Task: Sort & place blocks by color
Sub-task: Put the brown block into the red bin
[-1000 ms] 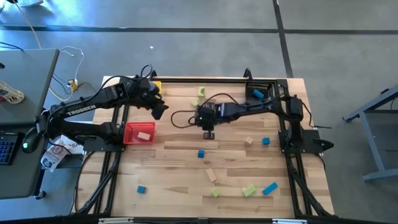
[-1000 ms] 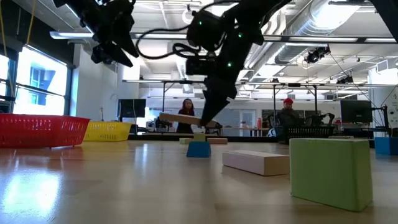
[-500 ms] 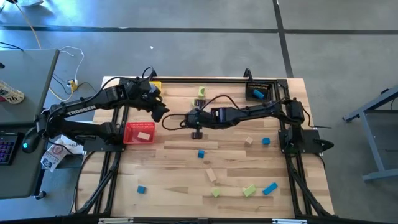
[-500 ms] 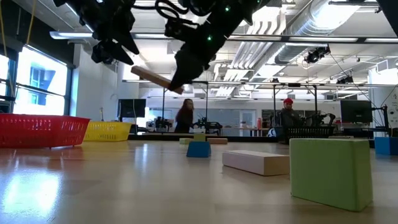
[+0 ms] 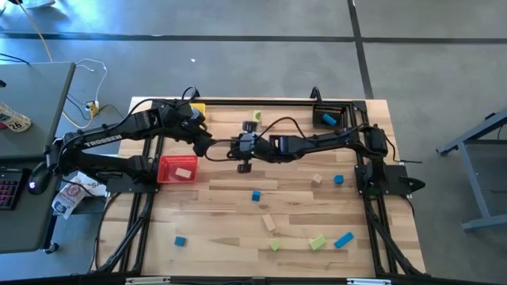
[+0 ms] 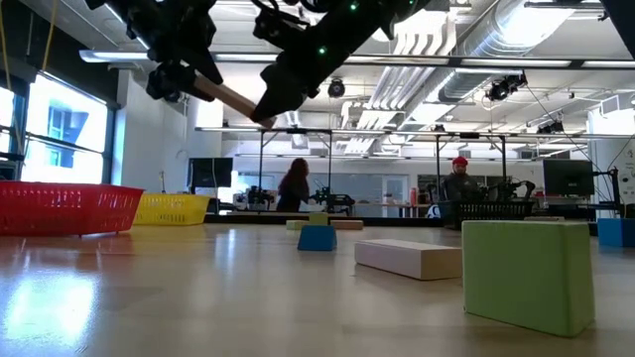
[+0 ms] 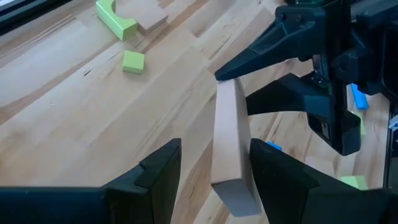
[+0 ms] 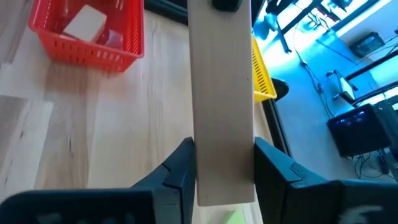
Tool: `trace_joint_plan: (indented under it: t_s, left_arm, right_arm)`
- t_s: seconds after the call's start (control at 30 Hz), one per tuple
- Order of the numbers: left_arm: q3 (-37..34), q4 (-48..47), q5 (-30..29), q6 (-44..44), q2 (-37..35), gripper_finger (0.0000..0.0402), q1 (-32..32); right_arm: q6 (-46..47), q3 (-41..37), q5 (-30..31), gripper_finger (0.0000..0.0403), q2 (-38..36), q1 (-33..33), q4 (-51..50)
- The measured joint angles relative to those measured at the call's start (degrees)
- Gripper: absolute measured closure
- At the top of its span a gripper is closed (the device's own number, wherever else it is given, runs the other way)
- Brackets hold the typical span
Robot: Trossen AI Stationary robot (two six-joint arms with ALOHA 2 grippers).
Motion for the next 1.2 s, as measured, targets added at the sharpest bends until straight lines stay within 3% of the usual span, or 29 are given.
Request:
trace_joint_plan:
  t_s: [0.2,0.6,0.87,1.07,1.2]
  left_arm:
    - [0.0,0.5,0.5,1.1,0.0,0.0244,0.0]
    - [0.0,2.1,1.4,3.8,0.0,0.0332,0.1]
    - [0.0,3.1,1.9,7.1,0.0,0.0346,0.2]
    - [0.0,1.0,2.4,8.2,-0.2,0.0350,0.0]
    - [0.0,-2.4,2.1,8.1,-1.2,0.0350,-0.3]
  right_arm:
    - [-0.9,0.0,2.2,0.0306,0.0,0.0,0.8]
    - [-2.9,0.0,5.3,0.0306,0.0,0.0,1.6]
    - [-2.9,0.0,5.7,0.0304,0.0,0.0,1.3]
    - [-2.6,0.0,4.8,0.0213,-0.1,-0.1,1.2]
    - [-1.7,0.0,5.0,0.0182,-0.1,0.2,1.1]
